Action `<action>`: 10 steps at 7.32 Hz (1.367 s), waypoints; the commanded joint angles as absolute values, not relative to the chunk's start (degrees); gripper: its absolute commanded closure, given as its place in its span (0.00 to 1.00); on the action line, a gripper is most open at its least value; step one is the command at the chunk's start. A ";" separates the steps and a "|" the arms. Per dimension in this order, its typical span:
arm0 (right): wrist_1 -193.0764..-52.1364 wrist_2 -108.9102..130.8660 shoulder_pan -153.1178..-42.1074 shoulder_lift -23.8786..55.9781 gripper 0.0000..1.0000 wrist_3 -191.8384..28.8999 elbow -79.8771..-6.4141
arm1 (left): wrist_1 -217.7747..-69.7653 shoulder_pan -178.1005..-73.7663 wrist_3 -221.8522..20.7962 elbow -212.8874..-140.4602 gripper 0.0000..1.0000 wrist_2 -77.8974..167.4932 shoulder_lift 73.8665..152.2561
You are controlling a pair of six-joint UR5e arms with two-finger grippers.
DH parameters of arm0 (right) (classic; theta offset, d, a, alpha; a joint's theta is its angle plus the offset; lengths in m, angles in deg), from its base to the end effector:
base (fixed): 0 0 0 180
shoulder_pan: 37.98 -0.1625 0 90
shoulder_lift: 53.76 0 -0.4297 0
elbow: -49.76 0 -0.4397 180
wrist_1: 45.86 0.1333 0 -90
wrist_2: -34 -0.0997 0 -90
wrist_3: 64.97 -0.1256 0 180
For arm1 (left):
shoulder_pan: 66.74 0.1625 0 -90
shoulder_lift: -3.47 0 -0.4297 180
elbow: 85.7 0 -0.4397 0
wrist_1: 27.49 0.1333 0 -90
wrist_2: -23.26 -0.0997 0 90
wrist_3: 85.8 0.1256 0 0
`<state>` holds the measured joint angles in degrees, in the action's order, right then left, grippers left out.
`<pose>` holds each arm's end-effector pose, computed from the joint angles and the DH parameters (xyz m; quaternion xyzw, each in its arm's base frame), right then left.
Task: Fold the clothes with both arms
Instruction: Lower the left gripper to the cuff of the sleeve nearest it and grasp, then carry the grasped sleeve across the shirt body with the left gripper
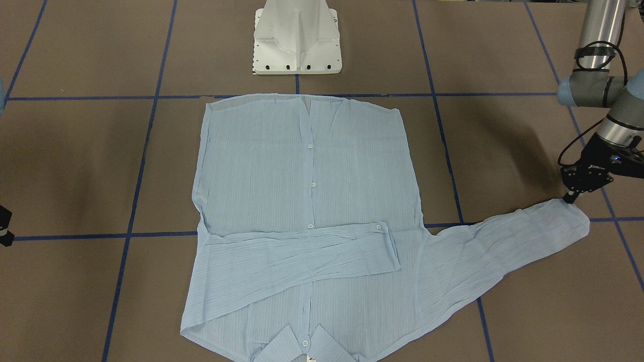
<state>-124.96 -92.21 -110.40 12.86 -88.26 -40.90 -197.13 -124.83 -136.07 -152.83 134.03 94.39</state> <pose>-0.1587 -0.6965 0.4038 0.1639 -0.3774 -0.0480 0.9102 0.2245 -0.5285 0.7350 0.2539 0.4309 -0.0516 0.8644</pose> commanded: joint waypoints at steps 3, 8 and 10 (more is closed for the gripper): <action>-124.96 -92.21 -110.40 12.95 0.00 -88.35 -40.85 | -202.13 -125.18 -135.63 -158.97 1.00 134.62 95.74; -124.61 -92.21 -110.40 13.65 0.00 -88.35 -41.03 | -184.45 -123.27 -158.86 -161.47 1.00 138.23 120.81; -124.61 -92.21 -110.40 14.00 0.00 -88.35 -40.86 | -178.16 -118.00 -166.27 -161.64 1.00 134.13 128.33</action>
<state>-124.65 -92.21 -110.40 13.78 -88.38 -40.97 -182.29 -120.88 -161.38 -161.57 136.90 123.33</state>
